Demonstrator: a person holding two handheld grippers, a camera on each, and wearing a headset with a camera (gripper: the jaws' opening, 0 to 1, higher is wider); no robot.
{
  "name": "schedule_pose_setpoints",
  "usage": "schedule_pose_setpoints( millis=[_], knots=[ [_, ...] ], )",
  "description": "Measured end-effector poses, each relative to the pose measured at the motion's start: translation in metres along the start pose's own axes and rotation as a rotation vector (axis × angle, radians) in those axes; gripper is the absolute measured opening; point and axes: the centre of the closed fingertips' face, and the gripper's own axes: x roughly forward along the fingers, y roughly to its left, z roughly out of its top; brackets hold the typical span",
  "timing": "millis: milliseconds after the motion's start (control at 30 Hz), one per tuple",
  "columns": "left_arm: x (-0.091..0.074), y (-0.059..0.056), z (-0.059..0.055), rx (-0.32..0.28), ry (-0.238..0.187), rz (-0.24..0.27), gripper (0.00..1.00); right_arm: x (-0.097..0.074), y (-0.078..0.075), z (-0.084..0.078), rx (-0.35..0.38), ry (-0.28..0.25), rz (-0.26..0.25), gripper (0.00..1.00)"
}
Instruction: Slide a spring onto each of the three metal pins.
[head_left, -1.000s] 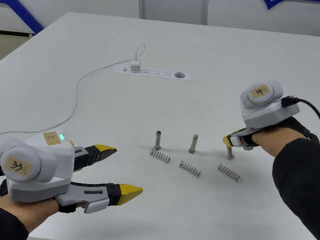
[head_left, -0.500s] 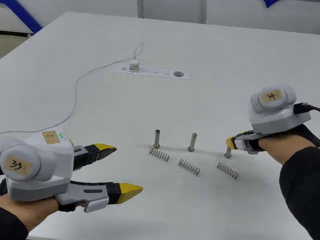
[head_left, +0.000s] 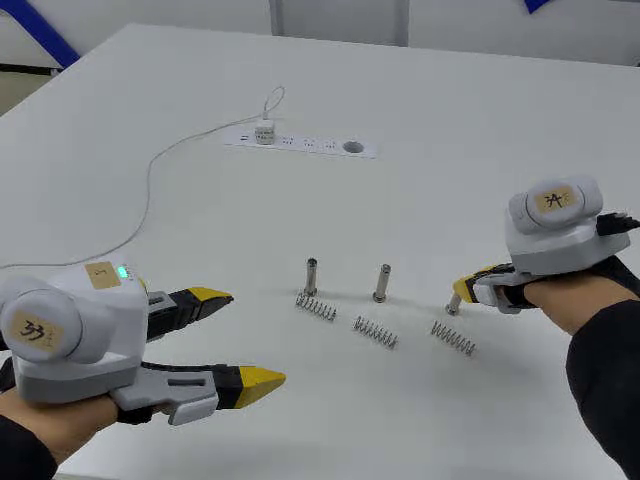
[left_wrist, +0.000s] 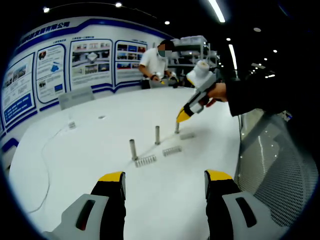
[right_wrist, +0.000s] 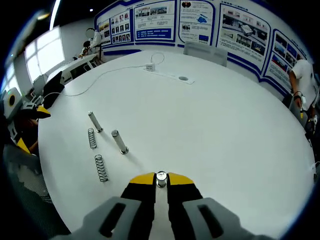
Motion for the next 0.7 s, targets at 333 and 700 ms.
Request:
schedule_pose_setpoints(
  millis=[333, 700],
  knots=[
    [0.001, -0.001, 0.000, 0.001, 0.000, -0.003, 0.65, -0.004, 0.000, -0.002, -0.009, -0.010, 0.001, 0.11],
    [0.002, -0.003, 0.000, 0.005, 0.006, -0.009, 0.65, -0.011, 0.002, -0.018, -0.031, 0.009, 0.009, 0.12]
  ],
)
